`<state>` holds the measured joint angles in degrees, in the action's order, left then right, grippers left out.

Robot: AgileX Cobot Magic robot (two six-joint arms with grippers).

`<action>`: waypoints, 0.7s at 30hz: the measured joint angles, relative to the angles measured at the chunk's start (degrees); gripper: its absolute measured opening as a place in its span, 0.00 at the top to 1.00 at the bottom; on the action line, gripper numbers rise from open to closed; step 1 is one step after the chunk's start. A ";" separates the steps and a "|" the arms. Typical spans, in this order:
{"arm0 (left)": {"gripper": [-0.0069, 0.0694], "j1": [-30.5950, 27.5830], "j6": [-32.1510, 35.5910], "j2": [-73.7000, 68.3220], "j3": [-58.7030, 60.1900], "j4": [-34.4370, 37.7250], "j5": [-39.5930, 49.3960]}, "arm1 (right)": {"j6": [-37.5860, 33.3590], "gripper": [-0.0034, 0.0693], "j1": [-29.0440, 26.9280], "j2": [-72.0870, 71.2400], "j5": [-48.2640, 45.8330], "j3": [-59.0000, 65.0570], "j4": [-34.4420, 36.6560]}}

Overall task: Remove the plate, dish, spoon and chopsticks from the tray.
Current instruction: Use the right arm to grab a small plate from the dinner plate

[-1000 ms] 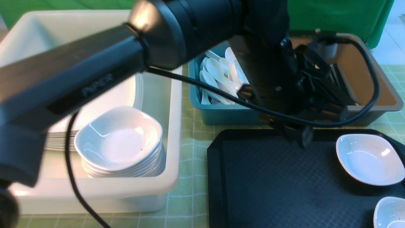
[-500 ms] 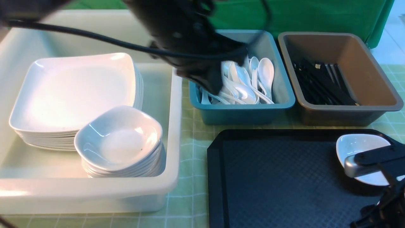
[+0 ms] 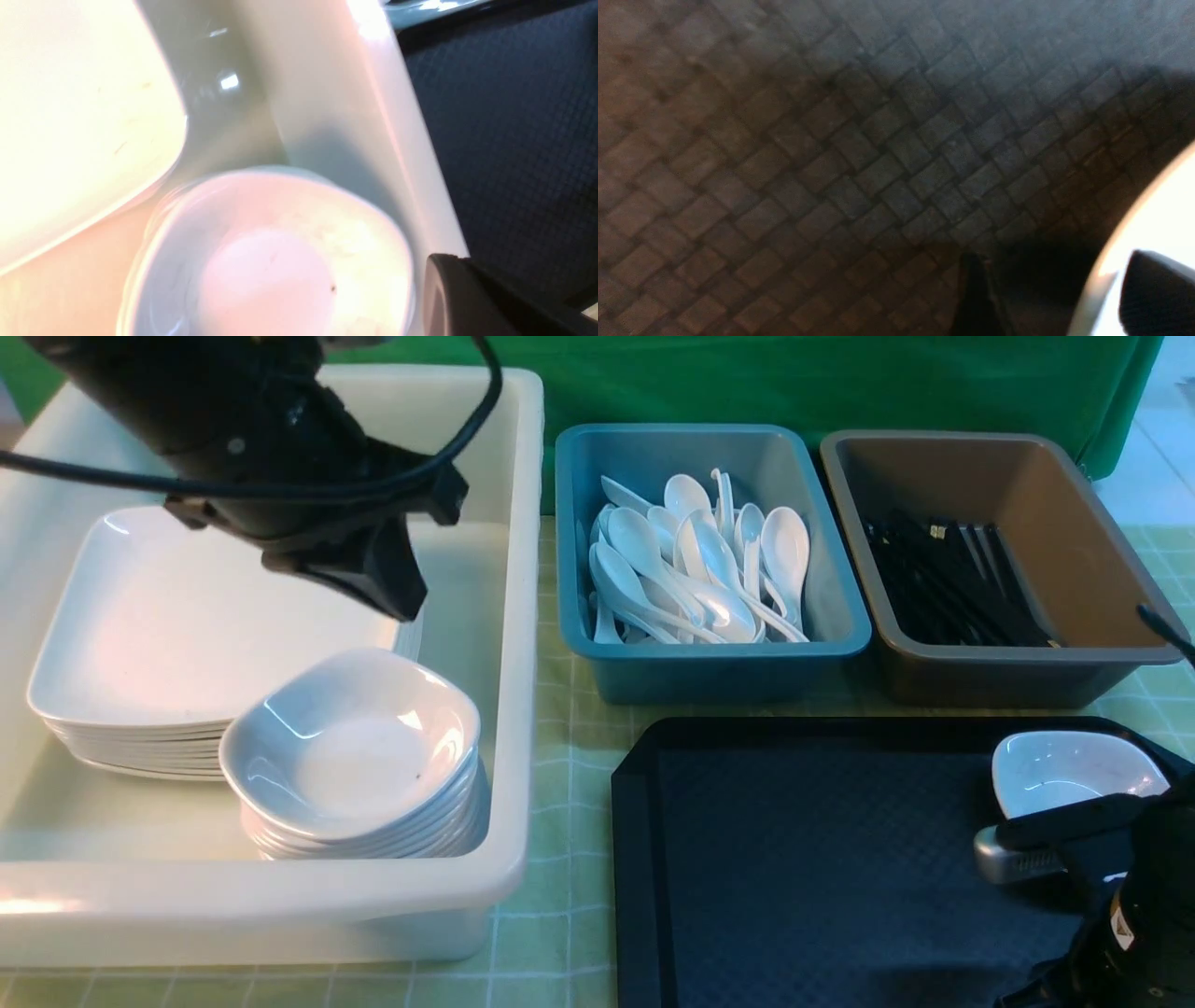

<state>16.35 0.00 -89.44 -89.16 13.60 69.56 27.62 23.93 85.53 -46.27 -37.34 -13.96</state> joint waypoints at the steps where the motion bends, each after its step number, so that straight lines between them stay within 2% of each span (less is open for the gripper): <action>1: 0.92 -0.12 0.00 0.38 1.06 0.05 0.00 | 0.59 0.42 0.00 0.76 0.23 0.00 -0.27; 5: 0.92 -0.12 1.83 0.86 3.69 0.18 0.12 | 1.36 0.46 0.00 1.92 0.61 0.00 -1.24; 12: 0.92 -0.12 2.10 1.07 4.89 0.60 0.17 | 1.39 0.73 0.00 2.50 -0.85 -0.05 -3.57; 18: 0.92 -0.12 3.63 1.50 4.93 -0.49 0.17 | -0.74 0.73 0.00 2.50 -2.76 -0.40 -3.12; 21: 0.92 -0.12 4.34 2.95 4.96 -3.03 0.17 | -4.63 0.75 0.00 0.41 -6.80 -1.58 0.63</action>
<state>16.23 4.33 -86.50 -84.20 10.57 69.73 22.99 23.93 85.94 -53.07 -38.91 -13.34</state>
